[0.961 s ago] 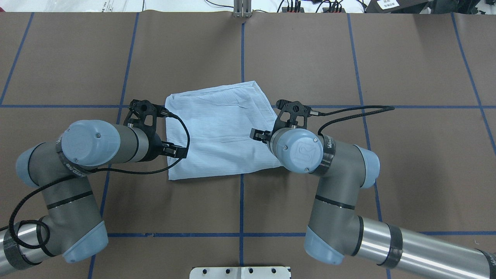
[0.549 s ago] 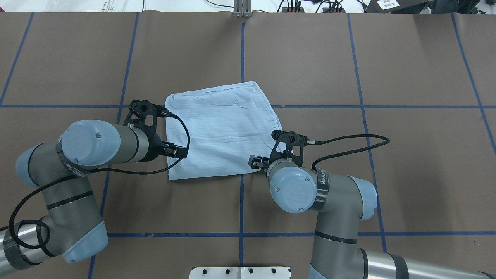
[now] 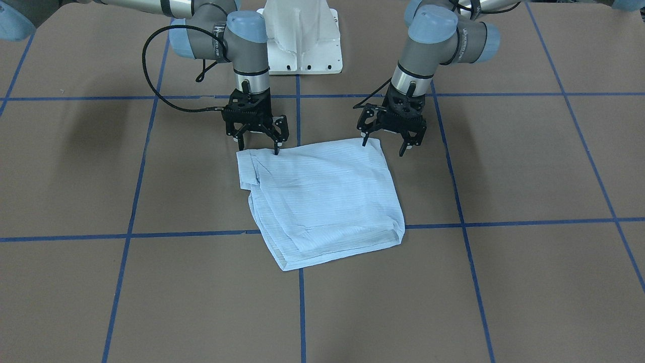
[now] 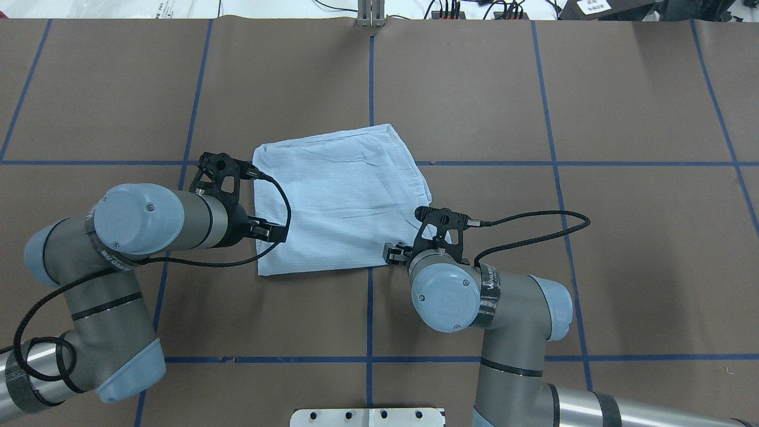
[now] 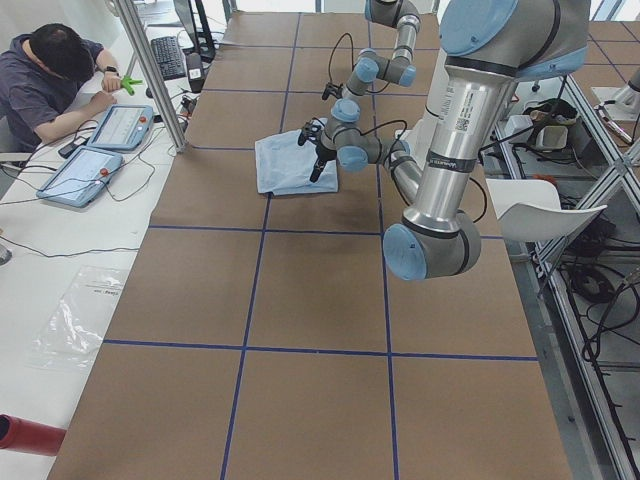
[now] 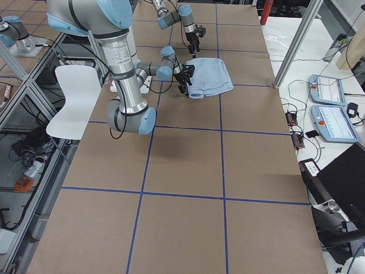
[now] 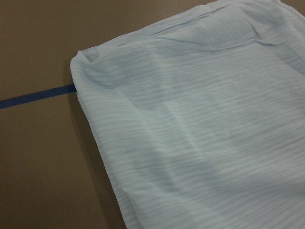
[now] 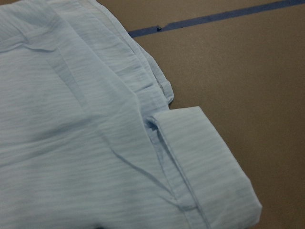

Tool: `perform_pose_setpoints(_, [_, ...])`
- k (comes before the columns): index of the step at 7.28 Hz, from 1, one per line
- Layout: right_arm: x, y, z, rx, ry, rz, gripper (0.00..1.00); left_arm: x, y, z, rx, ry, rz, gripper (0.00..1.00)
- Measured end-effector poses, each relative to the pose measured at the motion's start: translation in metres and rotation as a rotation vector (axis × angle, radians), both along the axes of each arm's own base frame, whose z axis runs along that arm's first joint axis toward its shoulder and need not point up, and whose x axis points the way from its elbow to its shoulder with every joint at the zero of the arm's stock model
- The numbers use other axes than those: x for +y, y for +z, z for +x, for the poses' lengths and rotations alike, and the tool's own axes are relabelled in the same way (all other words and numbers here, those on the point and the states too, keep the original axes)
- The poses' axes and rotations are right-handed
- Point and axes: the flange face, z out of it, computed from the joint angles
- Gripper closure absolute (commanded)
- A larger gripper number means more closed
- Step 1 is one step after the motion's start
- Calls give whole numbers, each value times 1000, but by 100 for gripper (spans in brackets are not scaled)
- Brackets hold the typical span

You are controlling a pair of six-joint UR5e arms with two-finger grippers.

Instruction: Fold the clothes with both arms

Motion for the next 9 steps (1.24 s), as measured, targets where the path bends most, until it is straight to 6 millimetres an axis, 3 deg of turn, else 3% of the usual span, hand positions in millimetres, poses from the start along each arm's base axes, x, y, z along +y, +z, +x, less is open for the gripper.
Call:
perform_pose_setpoints(2, [-18, -19, 23, -7, -14, 19, 0, 1, -1, -1, 3, 0, 2, 0])
perform_pose_setpoints(4, [-53, -41, 76, 7, -65, 15, 0, 1, -4, -4, 8, -1, 5, 0])
perform_pose_setpoints(6, [-104, -52, 152, 39, -130, 7, 0, 2, -13, -18, 14, 15, 14, 0])
perform_pose_setpoints(7, [-137, -43, 197, 65, -180, 0, 0, -3, -17, -40, -12, 32, 40, 0])
perform_pose_setpoints(9, [-191, 9, 308, 117, -316, 7, 0, -34, -19, -119, -103, 71, 113, 0])
